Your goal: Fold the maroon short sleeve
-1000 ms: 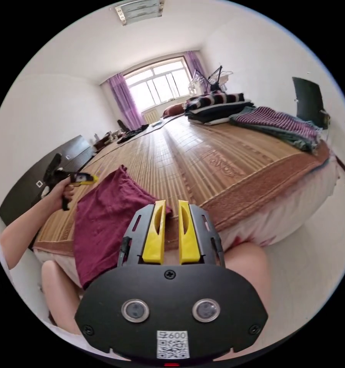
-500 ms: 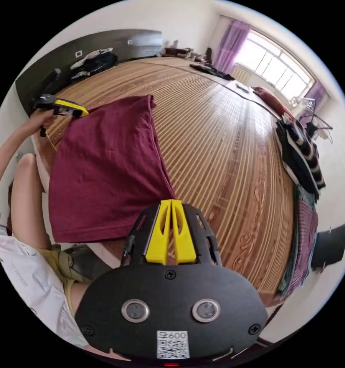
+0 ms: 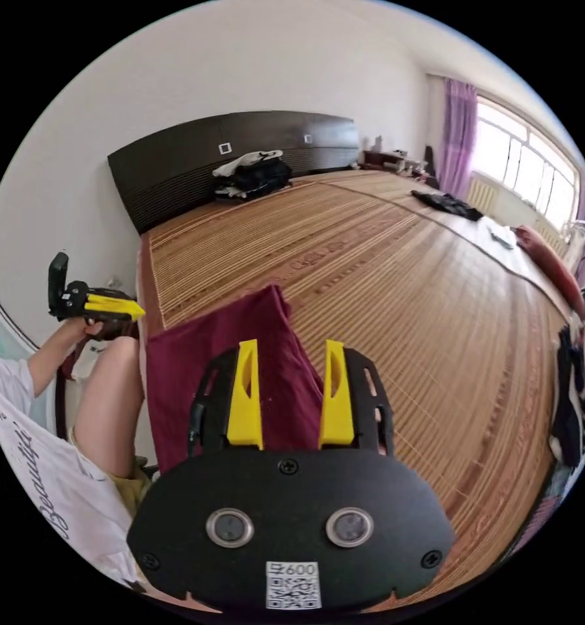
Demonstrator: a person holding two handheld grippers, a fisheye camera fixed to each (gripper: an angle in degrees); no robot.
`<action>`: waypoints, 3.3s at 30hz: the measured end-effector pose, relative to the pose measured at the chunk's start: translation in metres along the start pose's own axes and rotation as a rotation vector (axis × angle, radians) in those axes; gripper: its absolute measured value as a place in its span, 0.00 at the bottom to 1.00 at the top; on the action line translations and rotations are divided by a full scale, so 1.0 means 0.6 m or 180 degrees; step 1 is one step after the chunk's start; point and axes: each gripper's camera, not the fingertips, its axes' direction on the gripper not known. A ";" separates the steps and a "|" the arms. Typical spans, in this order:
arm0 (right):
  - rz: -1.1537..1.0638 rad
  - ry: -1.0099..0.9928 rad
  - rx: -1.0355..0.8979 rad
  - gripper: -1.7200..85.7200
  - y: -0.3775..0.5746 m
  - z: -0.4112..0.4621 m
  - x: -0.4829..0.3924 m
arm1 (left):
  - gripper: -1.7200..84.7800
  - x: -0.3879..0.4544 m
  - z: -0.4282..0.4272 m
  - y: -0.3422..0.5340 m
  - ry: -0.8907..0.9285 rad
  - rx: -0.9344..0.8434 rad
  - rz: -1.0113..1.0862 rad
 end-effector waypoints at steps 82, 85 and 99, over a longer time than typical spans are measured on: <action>0.1651 0.0235 0.0248 0.01 0.373 -0.285 0.334 | 0.17 1.181 0.323 -0.065 -0.0219 0.1292 0.3132; 0.1664 0.0213 0.0258 0.01 0.391 -0.286 0.344 | 0.19 1.277 0.369 -0.029 -0.0856 0.1121 0.3721; 0.1533 0.0466 0.0164 0.01 0.472 -0.254 0.350 | 0.05 1.445 0.388 0.004 -0.1657 0.1230 0.3699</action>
